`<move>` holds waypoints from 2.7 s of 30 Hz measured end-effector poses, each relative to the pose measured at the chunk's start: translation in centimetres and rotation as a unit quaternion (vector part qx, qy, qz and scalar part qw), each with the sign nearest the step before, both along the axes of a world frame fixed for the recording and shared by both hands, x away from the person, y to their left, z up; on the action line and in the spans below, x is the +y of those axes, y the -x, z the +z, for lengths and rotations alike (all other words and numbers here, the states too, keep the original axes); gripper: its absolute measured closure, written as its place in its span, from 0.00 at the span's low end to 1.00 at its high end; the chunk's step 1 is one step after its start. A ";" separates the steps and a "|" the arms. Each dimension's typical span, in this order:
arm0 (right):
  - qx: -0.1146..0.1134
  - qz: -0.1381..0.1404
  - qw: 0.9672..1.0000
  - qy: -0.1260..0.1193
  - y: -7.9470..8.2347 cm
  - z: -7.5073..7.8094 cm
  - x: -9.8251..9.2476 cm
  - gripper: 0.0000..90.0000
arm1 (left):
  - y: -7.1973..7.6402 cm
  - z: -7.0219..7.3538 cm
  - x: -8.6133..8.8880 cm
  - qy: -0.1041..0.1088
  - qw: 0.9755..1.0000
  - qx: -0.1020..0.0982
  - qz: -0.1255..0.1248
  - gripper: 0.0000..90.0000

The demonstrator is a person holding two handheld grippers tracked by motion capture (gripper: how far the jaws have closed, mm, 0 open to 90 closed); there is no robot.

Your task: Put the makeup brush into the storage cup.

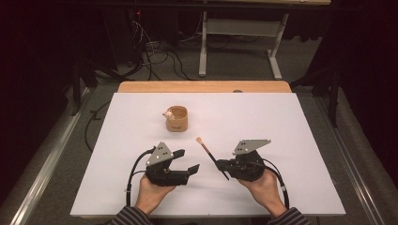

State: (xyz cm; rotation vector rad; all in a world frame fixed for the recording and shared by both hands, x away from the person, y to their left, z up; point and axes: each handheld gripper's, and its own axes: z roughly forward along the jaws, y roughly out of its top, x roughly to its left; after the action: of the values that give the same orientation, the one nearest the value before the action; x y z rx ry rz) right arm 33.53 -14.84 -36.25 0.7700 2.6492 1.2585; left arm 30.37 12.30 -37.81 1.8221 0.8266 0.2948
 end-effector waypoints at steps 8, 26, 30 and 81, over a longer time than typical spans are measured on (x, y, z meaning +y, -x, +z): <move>0.000 0.005 1.000 0.000 0.1 0.0 0.5 0.96 | -0.5 0.2 -0.7 0.005 1.000 0.002 -0.004 0.32; -0.003 0.011 1.000 -0.001 0.2 -0.1 1.2 0.96 | -1.5 0.1 -1.4 0.026 1.000 0.015 -0.007 0.47; -0.006 0.012 1.000 -0.002 0.2 -0.1 1.4 0.96 | -1.6 0.1 -1.7 0.029 0.999 0.018 -0.013 0.50; -0.022 0.015 0.999 -0.019 0.7 0.0 1.6 0.91 | -1.3 1.4 -3.1 0.033 0.998 0.013 -0.044 0.93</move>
State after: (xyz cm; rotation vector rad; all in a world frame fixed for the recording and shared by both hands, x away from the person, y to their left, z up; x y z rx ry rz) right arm 32.83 -13.20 -36.28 0.7024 2.6192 1.3218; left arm 31.67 9.21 -36.40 1.7987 0.7631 0.1845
